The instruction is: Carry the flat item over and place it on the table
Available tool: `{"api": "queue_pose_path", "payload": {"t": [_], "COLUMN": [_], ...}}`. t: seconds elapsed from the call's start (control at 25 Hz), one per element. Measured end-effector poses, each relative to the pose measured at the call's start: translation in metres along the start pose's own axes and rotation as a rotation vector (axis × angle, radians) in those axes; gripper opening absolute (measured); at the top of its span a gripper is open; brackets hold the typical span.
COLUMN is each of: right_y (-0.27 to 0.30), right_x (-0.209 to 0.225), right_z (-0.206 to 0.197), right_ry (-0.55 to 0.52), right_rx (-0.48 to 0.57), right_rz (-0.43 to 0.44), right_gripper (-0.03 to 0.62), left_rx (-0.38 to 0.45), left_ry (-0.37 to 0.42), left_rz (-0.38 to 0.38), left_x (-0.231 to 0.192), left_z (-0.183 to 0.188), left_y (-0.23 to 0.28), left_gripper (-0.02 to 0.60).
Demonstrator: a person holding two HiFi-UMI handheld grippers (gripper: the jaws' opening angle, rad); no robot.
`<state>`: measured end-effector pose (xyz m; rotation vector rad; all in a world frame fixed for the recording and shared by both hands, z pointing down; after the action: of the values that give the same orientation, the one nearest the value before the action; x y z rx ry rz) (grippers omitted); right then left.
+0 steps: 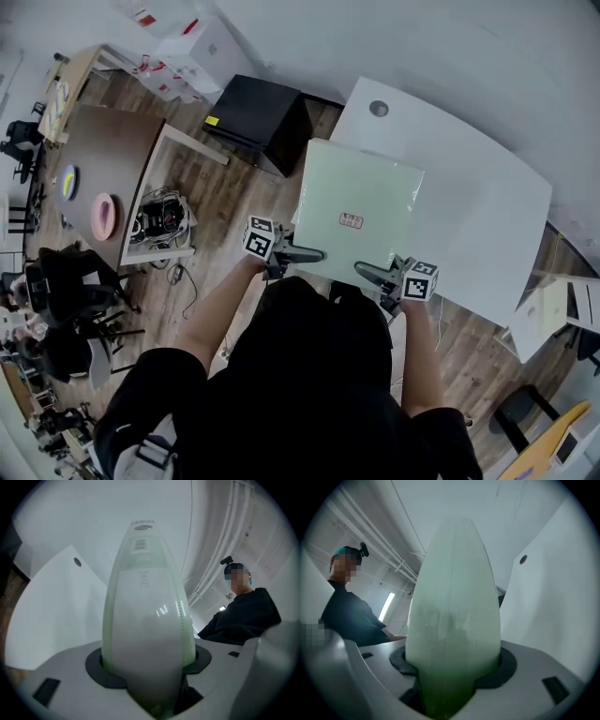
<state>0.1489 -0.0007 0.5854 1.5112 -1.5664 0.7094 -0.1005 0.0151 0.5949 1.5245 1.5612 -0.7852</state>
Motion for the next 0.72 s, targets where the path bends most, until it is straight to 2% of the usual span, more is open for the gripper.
{"api": "queue_pose_path", "payload": {"t": [0.52, 0.72], "right_y": [0.009, 0.016], "right_x": [0.047, 0.061], "right_z": [-0.007, -0.011], "right_ry": [0.091, 0.147], "right_rx": [0.05, 0.09], "right_rz": [0.009, 0.0], "right_gripper": [0.308, 0.308], "left_rx": [-0.05, -0.116], "left_ry": [-0.089, -0.113], "left_rz": [0.007, -0.004], "left_x": [-0.045, -0.064], "left_z": [0.01, 0.016], "left_y": [-0.006, -0.01], "left_gripper": [0.295, 0.295]}}
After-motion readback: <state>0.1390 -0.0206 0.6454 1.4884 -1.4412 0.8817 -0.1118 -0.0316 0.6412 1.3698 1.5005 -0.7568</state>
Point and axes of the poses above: the fingertips, and each gripper's own axes: y forward along the fingers, x to its right, z out of its top, the point moved 8 cm from there along -y, backward along the fingers, and after that the axes turned 13 degrees about -x, right-handed, at the moved point
